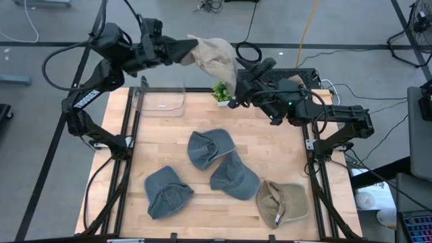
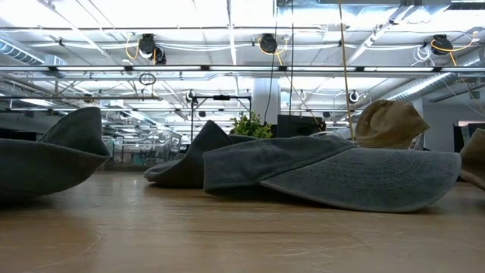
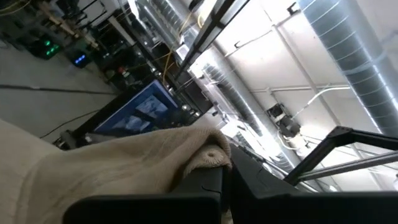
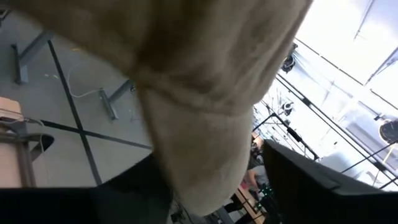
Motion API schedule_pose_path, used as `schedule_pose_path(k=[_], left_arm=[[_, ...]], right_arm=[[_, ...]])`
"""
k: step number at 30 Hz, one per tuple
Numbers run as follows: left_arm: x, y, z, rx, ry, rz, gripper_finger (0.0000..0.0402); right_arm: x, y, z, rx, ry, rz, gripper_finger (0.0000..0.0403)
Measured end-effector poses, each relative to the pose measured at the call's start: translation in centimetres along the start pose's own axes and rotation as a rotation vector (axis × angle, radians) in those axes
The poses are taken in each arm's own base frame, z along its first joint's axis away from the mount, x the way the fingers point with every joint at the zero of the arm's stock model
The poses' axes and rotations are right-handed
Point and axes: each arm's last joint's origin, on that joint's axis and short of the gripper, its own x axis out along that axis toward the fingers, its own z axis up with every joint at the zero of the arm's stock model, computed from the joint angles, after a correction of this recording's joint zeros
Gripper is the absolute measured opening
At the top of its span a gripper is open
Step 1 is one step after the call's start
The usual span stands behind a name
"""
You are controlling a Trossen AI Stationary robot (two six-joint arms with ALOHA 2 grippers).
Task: Pick & Place hat
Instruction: Put the top brown cap into the right transparent bin
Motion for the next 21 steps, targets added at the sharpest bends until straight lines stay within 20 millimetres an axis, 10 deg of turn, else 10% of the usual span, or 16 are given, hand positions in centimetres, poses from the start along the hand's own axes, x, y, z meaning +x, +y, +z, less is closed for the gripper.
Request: schedule_pose_path(k=[9,21], left_arm=[[0.0,0.4,-0.5,-0.036,0.049,0.037,0.0002],[-0.1,0.7,-0.1,0.022,0.096,0.009,0.0061]], right_arm=[[-0.4,0.1,0.3,-0.042,0.02,-0.012,0.0022],[-2.4,-0.3,1.0,-0.157,0.134,-0.066,0.0002]])
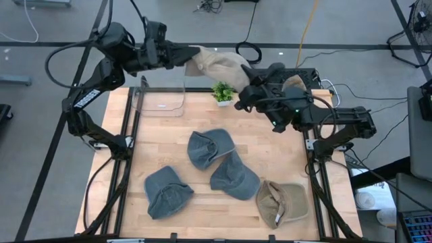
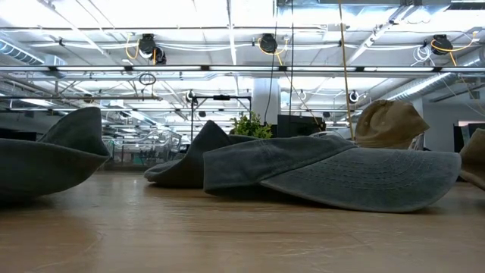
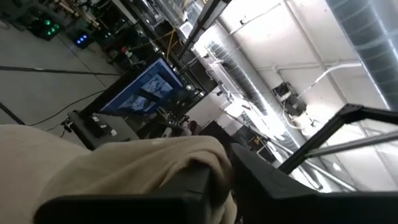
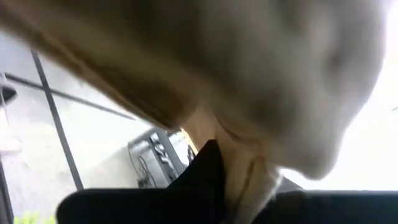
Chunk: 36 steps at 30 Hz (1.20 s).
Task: Pick & Place hat
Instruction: Put the top brown cap into the right transparent bin
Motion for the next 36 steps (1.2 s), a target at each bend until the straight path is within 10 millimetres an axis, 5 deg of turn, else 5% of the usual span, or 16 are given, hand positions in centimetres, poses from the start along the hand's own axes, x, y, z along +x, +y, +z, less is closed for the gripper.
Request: schedule_pose_path(k=[19,30,36], left_arm=[[-1.1,0.8,1.4,0.246,0.104,-0.075,0.0204],[-1.1,0.6,1.2,0.645,0.098,-0.108,0.0214],[-0.6,0.2,0.5,0.863,0.053,-0.07,0.0214]], right_arm=[[-6.3,-6.1,-1.0,0.085,0.023,-0.001,0.0],[-7.6,-9.2,-2.4,0.293,0.005,-0.015,0.0],[-8.2,-11.1,-3.1,0.514,-0.153,0.034,0.0]])
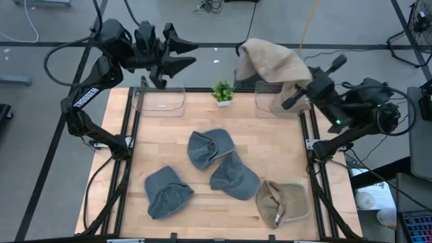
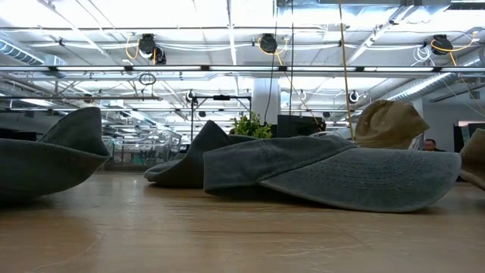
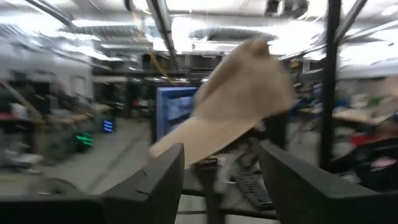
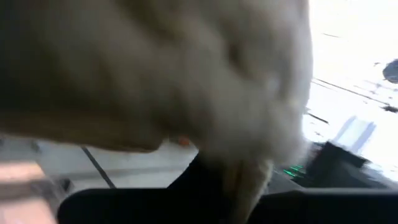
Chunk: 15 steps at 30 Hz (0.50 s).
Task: Pick & Place hat
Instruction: Put the top brown cap into the right transparent bin
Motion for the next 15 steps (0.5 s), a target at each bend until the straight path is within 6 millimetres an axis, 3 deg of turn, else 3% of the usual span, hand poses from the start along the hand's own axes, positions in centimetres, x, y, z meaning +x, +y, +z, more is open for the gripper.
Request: schedule_pose_path(k=[10,15], left_arm=[[0.8,-0.8,-1.4,0.286,0.128,0.242,0.0218],[1.4,-1.6,-1.8,0.358,0.16,0.248,0.0253]], right_arm=[[-0.4,-0.9,0.6,0.246,-0.148,0.1,0.0],[-0.4,-1.2,0.7,0.349,-0.181,0.133,0.0]])
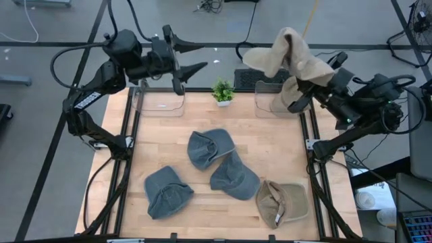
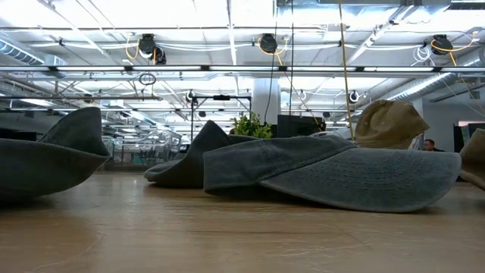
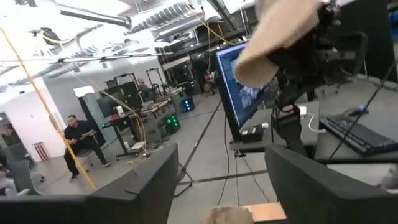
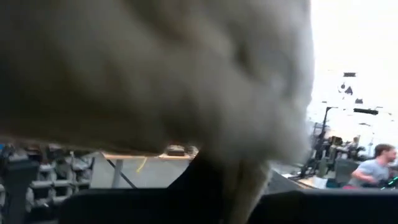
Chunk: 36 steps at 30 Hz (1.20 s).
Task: Pick & Place hat
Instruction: Put the top brown cap into the right transparent bin
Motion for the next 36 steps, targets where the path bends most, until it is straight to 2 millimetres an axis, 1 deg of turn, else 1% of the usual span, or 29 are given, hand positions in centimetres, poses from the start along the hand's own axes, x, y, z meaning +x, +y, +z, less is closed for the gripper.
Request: schedule_pose_path(k=[4,6,11,15,17,22,26,31,36], left_arm=[[0.1,-0.9,0.1,0.066,0.028,0.025,0.0295],[0.1,-1.4,0.3,0.103,0.042,0.051,0.0314],[0.2,-2.8,0.9,0.228,0.051,0.101,0.034],[0.1,-3.9,1.5,0.299,0.049,0.117,0.0338],[0.1,-4.4,1.8,0.322,0.032,0.11,0.0333],[0.0,-5.2,2.2,0.324,0.007,0.09,0.0319],[0.0,-5.8,2.4,0.312,-0.002,0.071,0.0315],[0.5,-7.0,2.1,0.312,0.022,0.037,0.0316],[1.4,-8.1,1.5,0.314,0.057,0.028,0.0304]], right_arm=[[0.4,0.3,-0.4,0.031,0.012,0.0,0.0],[0.8,0.6,-0.6,0.065,-0.004,0.027,0.0],[1.9,1.6,-1.3,0.114,-0.017,0.072,0.0],[2.8,2.5,-2.2,0.119,0.006,0.074,0.0],[3.2,2.9,-2.5,0.135,0.0,0.103,0.0],[4.5,4.0,-3.6,0.176,0.007,0.141,0.0],[5.4,4.8,-4.4,0.194,0.016,0.175,0.0],[6.2,5.8,-5.3,0.227,0.021,0.228,0.0],[6.4,6.2,-5.6,0.229,0.027,0.24,0.0]])
